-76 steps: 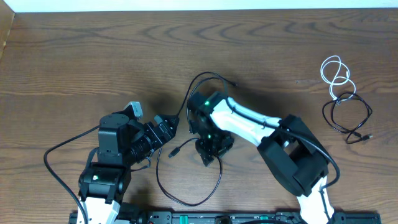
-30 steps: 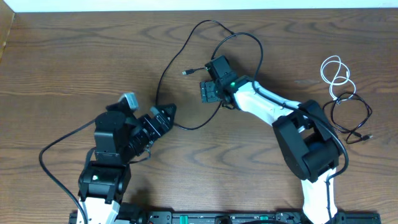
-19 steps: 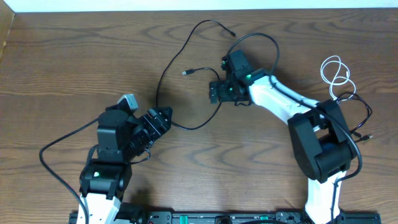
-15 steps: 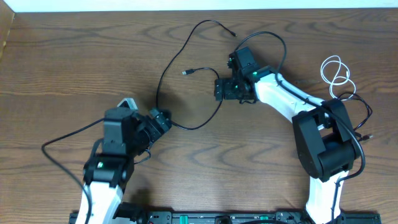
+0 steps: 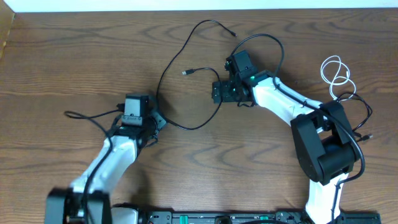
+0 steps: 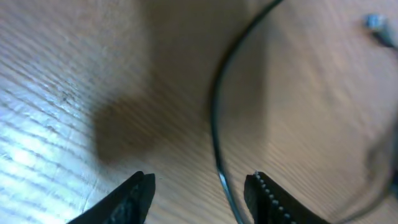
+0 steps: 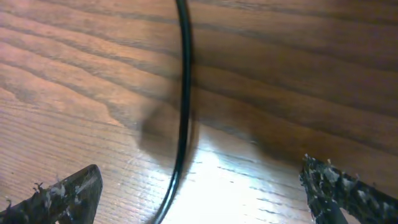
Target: Untangle cables
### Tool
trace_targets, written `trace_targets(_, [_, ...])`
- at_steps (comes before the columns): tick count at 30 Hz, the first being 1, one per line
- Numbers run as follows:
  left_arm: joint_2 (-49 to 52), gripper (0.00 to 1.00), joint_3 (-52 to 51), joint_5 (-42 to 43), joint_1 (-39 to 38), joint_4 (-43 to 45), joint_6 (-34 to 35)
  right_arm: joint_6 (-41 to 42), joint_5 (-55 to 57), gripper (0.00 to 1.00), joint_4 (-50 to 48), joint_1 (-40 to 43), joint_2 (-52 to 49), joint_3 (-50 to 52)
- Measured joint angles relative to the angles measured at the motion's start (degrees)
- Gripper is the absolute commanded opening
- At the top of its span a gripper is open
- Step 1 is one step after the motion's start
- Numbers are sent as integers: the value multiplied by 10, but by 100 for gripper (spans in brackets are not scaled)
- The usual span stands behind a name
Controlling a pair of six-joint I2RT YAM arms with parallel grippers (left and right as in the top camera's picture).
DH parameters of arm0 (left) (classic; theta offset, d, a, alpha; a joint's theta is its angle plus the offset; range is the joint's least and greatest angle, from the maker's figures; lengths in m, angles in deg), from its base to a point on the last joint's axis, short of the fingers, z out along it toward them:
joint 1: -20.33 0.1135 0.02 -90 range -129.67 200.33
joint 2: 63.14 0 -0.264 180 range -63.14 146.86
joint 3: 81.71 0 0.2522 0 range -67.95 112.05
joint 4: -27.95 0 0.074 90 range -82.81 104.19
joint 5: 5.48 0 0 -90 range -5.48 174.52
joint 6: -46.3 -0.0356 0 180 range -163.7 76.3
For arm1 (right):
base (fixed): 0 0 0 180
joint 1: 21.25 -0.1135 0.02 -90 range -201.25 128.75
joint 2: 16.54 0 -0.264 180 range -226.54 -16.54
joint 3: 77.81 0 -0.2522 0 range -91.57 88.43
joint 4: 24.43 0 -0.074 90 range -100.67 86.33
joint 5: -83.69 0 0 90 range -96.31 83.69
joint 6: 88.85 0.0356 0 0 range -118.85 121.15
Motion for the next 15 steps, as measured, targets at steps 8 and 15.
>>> trace_targets(8, [56,57,3,-6,0,42,8,0,3,99,-1,-7,0,0])
trace_targets(15, [62,40,4,-7,-1,55,7,0,3,99,-1,-7,0,0])
